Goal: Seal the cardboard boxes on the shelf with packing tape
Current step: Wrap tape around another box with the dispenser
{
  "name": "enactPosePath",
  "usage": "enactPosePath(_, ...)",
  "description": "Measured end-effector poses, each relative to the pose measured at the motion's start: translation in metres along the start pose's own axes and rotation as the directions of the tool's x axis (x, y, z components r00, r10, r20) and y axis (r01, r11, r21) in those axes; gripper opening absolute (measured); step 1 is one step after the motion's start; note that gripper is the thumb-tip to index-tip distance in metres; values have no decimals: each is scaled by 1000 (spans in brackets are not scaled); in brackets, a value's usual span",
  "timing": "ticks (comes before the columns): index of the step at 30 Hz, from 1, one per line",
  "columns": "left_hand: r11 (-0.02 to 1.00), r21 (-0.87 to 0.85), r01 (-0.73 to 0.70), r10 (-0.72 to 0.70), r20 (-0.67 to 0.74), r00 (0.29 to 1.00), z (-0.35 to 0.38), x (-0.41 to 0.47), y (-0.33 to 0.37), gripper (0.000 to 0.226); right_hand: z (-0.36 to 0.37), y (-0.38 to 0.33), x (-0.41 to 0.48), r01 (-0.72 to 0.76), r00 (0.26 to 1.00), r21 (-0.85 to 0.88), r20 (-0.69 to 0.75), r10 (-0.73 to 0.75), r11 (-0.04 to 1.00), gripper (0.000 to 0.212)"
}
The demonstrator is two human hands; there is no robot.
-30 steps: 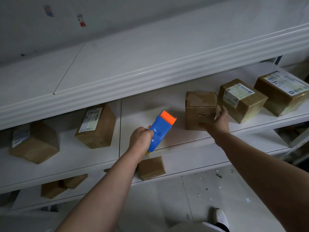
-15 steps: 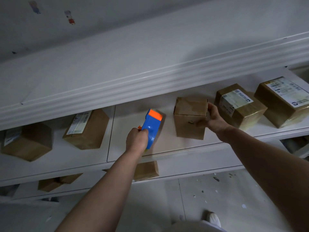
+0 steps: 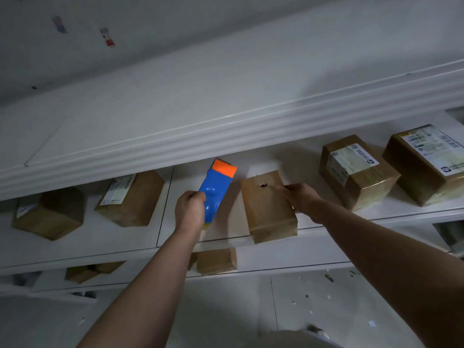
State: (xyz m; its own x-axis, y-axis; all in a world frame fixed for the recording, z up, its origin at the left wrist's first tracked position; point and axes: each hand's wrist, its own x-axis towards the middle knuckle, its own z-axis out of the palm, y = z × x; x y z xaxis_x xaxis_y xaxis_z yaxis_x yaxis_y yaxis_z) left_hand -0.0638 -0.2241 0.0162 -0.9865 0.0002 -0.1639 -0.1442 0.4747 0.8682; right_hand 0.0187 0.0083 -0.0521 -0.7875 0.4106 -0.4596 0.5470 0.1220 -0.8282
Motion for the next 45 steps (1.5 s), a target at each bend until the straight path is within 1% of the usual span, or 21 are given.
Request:
enactPosePath(1,999,-37,10,-10,6,1000,-7,0,-3,16,2,-1,-3,17,1000,-20,-12,-17,1000,56)
enactPosePath(2,998,-56,9,-9,15,1000,-14,0,-6,21,4,-2,-6,48,997,-64,-63,-52,997,55)
enactPosePath(4,999,-43,-11,13,44,999,-26,0,-12,40,6,-5,-14,132,962,-89,-229,-149,987,47)
enactPosePath(6,999,1,-43,43,77,996,-36,-1,-16,52,9,-11,-25,218,910,-12,-360,-207,976,31)
enactPosePath(8,996,23,-85,82,119,989,-44,-2,-19,66,14,-15,-37,270,898,99,-384,-213,958,26)
enactPosePath(10,991,9,-132,129,178,976,-51,-5,-22,79,21,-22,-51,266,926,168,-318,-204,949,21)
enactPosePath(11,989,0,-149,145,204,968,-54,-7,-22,79,25,-26,-60,242,954,210,-231,-192,947,23)
enactPosePath(13,986,-28,-161,163,247,955,-60,-11,-20,68,35,-32,-75,153,985,340,18,-170,928,34)
enactPosePath(15,981,-23,-191,189,304,934,-65,-12,-19,72,44,-32,-86,68,967,454,188,-170,888,42)
enactPosePath(17,970,9,-242,224,353,909,-71,-11,-18,81,49,-28,-90,22,956,534,237,-175,845,45)
enactPosePath(21,955,63,-290,245,384,890,-81,-9,-24,77,57,-30,-102,-13,942,599,275,-191,801,49)
enactPosePath(24,950,77,-303,245,420,874,-88,-7,-32,71,68,-30,-114,-21,948,593,267,-172,805,54)
enactPosePath(25,948,92,-305,237,437,868,-91,-7,-33,63,73,-29,-117,-16,953,578,257,-163,816,51)
enactPosePath(27,943,123,-308,215,481,850,-97,-7,-35,50,84,-26,-123,-26,965,561,231,-126,828,35)
enactPosePath(28,939,141,-312,202,508,838,-100,-7,-35,48,90,-25,-125,-44,971,565,217,-96,824,27)
enactPosePath(30,925,189,-330,167,578,799,-107,-10,-35,46,99,-23,-129,-68,984,564,173,-37,823,19)
enactPosePath(31,912,224,-344,138,621,772,-110,-12,-36,46,103,-22,-131,-71,989,555,147,-13,828,18)
enactPosePath(33,864,301,-404,95,690,718,-114,-16,-38,61,108,-20,-135,-80,993,531,113,23,843,19)
enactPosePath(36,774,380,-507,70,744,664,-116,-23,-43,73,116,-14,-143,-83,996,482,76,52,872,20)
enactPosePath(40,710,410,-573,90,754,651,-121,-30,-52,72,127,-4,-152,-91,996,430,28,88,898,19)
enactPosePath(45,707,331,-625,201,754,626,-133,-33,-59,63,136,-5,-160,-95,994,439,-6,109,893,23)
